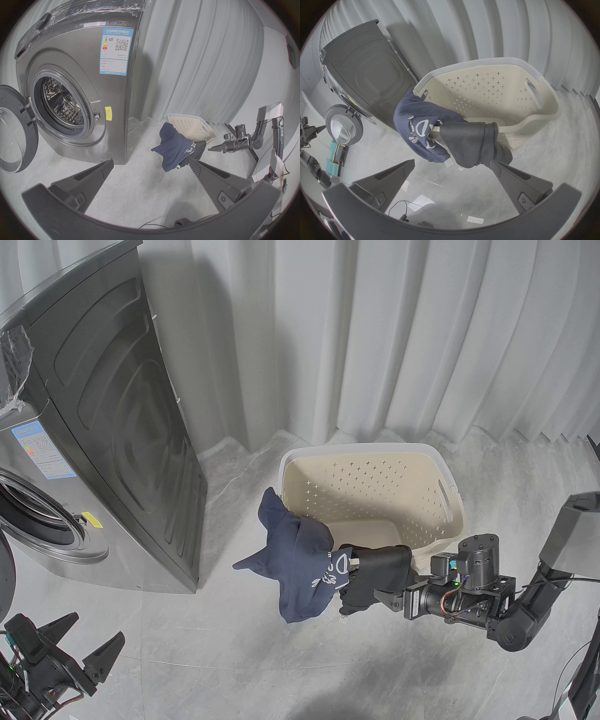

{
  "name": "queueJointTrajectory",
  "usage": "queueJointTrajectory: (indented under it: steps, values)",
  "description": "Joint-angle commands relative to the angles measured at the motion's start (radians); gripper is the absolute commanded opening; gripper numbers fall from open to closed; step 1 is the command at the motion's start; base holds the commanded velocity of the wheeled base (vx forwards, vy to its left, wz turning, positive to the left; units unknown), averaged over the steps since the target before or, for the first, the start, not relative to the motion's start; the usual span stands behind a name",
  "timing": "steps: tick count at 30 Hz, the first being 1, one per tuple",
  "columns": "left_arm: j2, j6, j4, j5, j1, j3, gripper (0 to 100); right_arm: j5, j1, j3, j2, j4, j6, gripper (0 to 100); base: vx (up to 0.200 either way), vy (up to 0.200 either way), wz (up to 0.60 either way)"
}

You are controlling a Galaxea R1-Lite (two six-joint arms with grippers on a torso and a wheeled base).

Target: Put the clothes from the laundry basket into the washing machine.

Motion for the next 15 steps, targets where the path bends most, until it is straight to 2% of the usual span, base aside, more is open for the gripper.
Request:
queueJointTrajectory:
  steps: [1, 12, 13, 15]
  values:
    - [-0.005, 0.000, 0.000, 0.001, 0.005, 0.001, 100, 0.002, 0.002, -0.076, 0.129, -0.018, -0.003, 100, 0.000, 0.000, 0.00]
    - [-0.002, -0.002, -0.002, -0.001, 0.009, -0.007, 100, 0.003, 0.002, -0.193, 0.245, -0.019, -0.015, 100, 0.000, 0.000, 0.00]
    - [-0.003, -0.002, -0.002, -0.001, 0.015, -0.007, 100, 0.005, -0.002, -0.228, 0.273, -0.032, -0.019, 0, 0.000, 0.000, 0.00]
    - [-0.006, -0.002, -0.002, -0.001, 0.015, -0.007, 100, 0.005, -0.008, -0.260, 0.310, -0.069, -0.023, 0, 0.000, 0.000, 0.00]
